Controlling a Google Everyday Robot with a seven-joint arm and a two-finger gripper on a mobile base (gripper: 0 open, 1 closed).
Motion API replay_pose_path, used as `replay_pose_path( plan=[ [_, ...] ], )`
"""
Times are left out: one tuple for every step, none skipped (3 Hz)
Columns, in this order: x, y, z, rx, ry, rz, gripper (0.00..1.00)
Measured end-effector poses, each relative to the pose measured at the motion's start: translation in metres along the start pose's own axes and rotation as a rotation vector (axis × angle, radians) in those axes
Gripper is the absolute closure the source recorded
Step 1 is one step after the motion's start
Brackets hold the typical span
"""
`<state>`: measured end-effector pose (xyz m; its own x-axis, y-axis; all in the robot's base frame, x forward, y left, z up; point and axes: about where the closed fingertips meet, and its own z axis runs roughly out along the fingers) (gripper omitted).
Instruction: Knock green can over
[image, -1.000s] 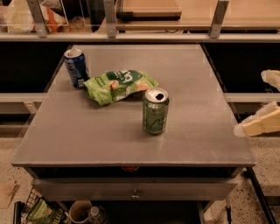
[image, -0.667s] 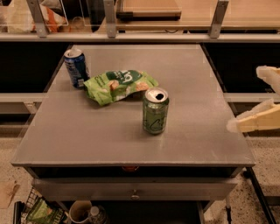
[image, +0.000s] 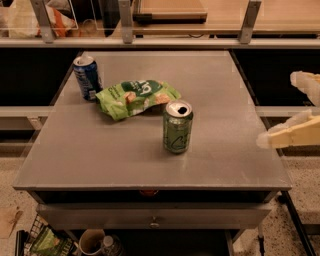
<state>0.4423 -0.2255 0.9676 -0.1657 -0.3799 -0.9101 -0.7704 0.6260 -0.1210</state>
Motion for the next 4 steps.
replay_pose_path(
  plan=[
    [-0.001,0.005,0.007,-0.031,-0.001,-0.003,0.00],
    [0.003,0.023,0.024,-0.097,-0.014,-0.030,0.00],
    [0.010,0.045,0.048,-0.155,-0.033,-0.072,0.00],
    [0.018,0.064,0.077,-0.201,-0.053,-0.117,0.00]
  ],
)
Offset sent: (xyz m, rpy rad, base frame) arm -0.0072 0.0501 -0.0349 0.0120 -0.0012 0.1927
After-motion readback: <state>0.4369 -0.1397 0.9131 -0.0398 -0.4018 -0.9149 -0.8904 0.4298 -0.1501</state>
